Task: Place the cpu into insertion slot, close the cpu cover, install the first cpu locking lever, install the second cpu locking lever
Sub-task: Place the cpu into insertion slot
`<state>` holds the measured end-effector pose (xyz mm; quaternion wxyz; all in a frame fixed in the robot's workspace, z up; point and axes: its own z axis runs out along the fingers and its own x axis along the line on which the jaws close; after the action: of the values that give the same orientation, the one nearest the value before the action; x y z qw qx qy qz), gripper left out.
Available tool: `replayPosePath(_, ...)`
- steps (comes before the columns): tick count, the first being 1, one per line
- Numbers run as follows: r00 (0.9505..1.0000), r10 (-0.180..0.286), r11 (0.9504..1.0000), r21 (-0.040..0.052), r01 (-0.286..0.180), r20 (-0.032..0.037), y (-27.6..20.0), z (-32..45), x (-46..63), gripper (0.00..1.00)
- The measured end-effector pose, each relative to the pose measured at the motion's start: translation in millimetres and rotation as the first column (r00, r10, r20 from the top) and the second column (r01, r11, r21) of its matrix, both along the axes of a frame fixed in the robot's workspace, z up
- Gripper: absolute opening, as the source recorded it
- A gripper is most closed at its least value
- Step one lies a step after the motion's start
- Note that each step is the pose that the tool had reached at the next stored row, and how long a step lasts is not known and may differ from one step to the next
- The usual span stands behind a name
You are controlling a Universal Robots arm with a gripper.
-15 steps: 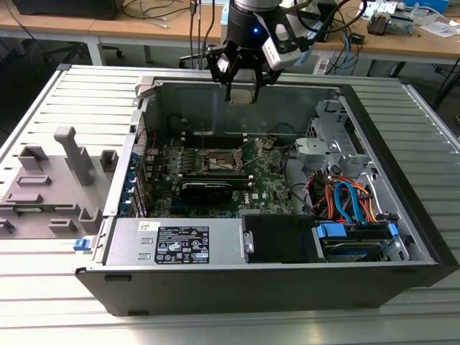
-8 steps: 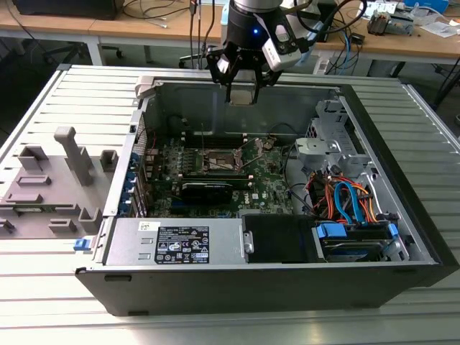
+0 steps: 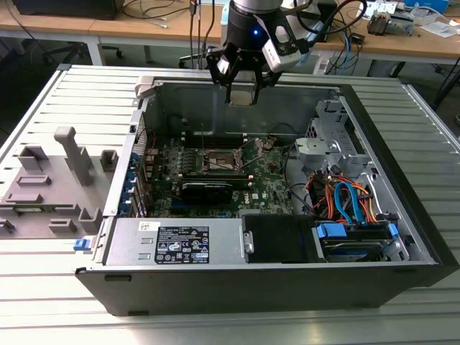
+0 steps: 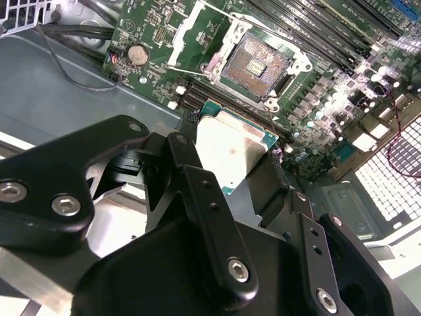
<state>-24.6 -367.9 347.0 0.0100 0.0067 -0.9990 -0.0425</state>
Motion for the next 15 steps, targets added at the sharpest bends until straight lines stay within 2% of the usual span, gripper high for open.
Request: replayPosePath(15, 1.0, 0.0, 1.0, 0.0, 0.0, -0.0001, -2.6, -2.2, 0.0, 0.55)
